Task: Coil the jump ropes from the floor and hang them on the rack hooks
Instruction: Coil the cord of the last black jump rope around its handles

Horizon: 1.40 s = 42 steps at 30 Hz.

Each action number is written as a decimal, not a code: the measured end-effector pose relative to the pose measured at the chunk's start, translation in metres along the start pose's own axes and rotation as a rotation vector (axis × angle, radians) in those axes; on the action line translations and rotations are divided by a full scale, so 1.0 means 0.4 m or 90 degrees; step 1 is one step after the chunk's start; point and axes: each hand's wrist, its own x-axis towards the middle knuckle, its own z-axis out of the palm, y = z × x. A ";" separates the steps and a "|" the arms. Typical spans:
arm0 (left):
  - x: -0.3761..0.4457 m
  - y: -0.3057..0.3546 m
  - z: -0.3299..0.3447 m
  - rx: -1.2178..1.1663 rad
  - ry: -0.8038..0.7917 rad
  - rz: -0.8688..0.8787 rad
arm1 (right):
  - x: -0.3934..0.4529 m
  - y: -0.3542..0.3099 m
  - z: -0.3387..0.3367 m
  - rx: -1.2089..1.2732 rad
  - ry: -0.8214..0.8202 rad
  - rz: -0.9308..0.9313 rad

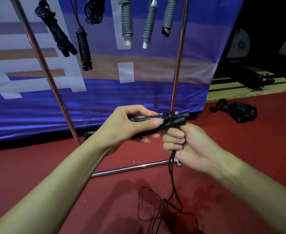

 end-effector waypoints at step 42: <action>0.025 -0.075 -0.017 0.120 0.026 0.071 | -0.005 0.027 -0.036 -0.829 0.134 -0.363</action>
